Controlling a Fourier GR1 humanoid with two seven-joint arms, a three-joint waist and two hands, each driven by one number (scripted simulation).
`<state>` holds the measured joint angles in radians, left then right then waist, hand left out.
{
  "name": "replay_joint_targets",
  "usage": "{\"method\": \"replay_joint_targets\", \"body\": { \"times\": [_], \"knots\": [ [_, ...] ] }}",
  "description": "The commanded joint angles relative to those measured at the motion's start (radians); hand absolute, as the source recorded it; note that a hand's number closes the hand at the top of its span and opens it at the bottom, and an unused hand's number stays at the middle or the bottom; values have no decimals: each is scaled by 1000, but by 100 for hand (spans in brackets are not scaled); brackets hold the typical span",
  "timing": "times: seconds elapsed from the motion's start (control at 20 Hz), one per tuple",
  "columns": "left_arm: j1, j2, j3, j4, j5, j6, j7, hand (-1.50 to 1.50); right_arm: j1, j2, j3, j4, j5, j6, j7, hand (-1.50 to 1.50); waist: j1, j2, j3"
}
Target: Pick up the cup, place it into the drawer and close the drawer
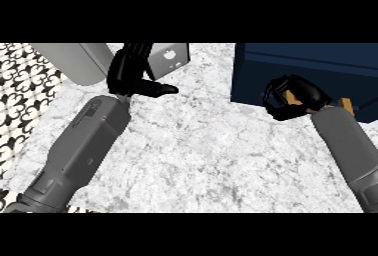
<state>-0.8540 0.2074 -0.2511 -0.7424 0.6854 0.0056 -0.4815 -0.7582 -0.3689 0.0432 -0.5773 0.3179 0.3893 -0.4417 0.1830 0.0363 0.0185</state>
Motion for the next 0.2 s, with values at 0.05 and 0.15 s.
{"method": "replay_joint_targets", "body": {
  "times": [0.05,0.15],
  "knots": [
    [13,1,-4,-20,7,-28,4,-150,-179,-120,-85,26,2,-99,91,150,42,13,-16],
    [24,7,-3,-23,7,-30,3,-150,-160,-135,-88,19,-7,-79,78,150,46,15,-15]
  ]
}}
